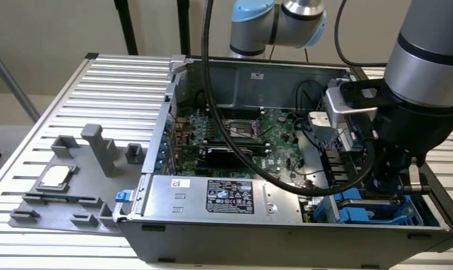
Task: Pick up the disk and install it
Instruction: 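Insert the first disk wire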
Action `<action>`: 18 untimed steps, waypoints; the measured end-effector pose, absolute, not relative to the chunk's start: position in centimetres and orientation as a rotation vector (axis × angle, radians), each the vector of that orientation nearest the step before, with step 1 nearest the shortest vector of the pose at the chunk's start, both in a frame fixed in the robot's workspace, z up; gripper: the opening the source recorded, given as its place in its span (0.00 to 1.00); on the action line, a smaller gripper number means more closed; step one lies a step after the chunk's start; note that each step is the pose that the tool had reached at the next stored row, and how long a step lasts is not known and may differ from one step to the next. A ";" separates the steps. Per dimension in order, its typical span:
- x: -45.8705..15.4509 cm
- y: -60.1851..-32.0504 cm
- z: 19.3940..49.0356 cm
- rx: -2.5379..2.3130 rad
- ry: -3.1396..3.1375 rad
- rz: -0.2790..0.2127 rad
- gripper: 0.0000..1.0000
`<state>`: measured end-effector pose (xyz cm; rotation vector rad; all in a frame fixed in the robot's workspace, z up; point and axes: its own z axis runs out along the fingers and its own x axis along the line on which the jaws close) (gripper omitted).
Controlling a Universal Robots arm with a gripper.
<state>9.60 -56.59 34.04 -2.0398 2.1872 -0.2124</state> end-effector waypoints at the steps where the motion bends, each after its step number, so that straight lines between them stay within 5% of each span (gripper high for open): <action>1: 9.6 -56.6 34.0 -2.040 2.186 -0.213 0.00; 18: 8.5 -56.9 33.8 -2.042 2.146 -0.241 0.00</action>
